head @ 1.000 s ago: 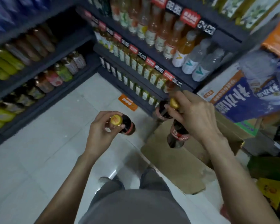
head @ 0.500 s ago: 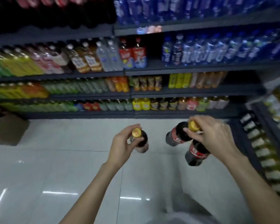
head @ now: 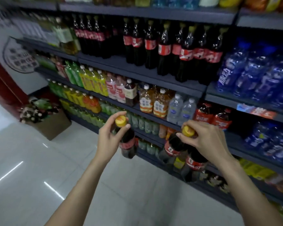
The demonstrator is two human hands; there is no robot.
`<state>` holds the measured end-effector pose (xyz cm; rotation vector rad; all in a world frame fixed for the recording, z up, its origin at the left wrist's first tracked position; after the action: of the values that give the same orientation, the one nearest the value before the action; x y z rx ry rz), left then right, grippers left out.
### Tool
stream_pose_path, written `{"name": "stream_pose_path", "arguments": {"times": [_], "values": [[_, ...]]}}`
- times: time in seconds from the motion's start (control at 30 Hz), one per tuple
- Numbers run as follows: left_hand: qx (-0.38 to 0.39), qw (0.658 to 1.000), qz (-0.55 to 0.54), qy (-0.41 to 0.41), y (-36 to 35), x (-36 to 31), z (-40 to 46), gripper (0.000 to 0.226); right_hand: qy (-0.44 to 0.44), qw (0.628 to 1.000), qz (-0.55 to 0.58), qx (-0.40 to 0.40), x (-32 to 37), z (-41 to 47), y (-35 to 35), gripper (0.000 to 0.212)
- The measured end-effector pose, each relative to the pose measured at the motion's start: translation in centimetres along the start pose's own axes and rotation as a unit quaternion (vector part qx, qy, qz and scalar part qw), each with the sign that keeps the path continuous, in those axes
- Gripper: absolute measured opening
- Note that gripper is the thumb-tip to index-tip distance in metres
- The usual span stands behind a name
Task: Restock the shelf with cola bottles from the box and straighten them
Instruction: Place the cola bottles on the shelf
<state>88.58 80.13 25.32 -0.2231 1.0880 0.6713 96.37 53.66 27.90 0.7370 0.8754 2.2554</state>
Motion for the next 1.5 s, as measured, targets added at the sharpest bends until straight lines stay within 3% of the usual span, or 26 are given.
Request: {"name": "stream_pose_path", "arguments": {"times": [0.2, 0.4, 0.53, 0.7, 0.87, 1.07, 1.2, 1.27, 1.37, 1.5], "values": [[-0.082, 0.991, -0.068, -0.081, 0.2, 1.1, 16.3, 0.032, 0.021, 0.996, -0.024, -0.086, 0.5, 12.6, -4.4, 0.032], [-0.019, 0.976, -0.166, -0.139, -2.9, 3.6, 30.6, 0.029, -0.044, 0.987, -0.035, -0.147, 2.0, 22.2, -8.4, 0.029], [-0.016, 0.960, -0.223, -0.169, -4.6, 4.5, 37.7, 0.025, -0.095, 0.977, -0.069, -0.178, 3.4, 26.6, -10.6, 0.030], [0.067, 0.951, -0.265, -0.143, -9.4, 5.8, 43.1, 0.032, -0.136, 0.963, -0.109, -0.208, 4.2, 29.9, -12.7, 0.036], [0.091, 0.942, -0.307, -0.104, -14.5, 6.7, 43.9, 0.032, -0.170, 0.954, -0.152, -0.194, 4.0, 32.0, -13.7, 0.034], [0.130, 0.954, -0.249, -0.104, -18.8, 7.8, 44.0, 0.043, -0.173, 0.949, -0.194, -0.180, 3.2, 32.3, -13.1, 0.033], [0.158, 0.966, -0.112, -0.173, -20.1, 8.8, 44.2, 0.074, -0.169, 0.946, -0.217, -0.174, 2.4, 32.1, -12.6, 0.032], [0.198, 0.954, -0.043, -0.221, -20.3, 10.1, 43.2, 0.085, -0.175, 0.944, -0.220, -0.170, 1.9, 31.9, -12.5, 0.032], [0.249, 0.934, 0.000, -0.258, -20.4, 12.6, 42.0, 0.083, -0.177, 0.947, -0.216, -0.159, 1.3, 31.9, -12.6, 0.035], [0.231, 0.925, 0.030, -0.302, -19.7, 13.3, 42.0, 0.074, -0.162, 0.955, -0.197, -0.153, 0.9, 32.3, -12.8, 0.035]]}}
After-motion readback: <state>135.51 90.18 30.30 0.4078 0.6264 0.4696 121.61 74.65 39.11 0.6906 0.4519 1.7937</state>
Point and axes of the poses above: each hand's wrist, its own z-axis towards the middle knuckle, its own y-axis out of the back of the hand, x = y × z, the point moved 4 cm from there along z, towards the middle knuckle, and after that the axes turned 9 degrees about -x, right-handed, at the moved point
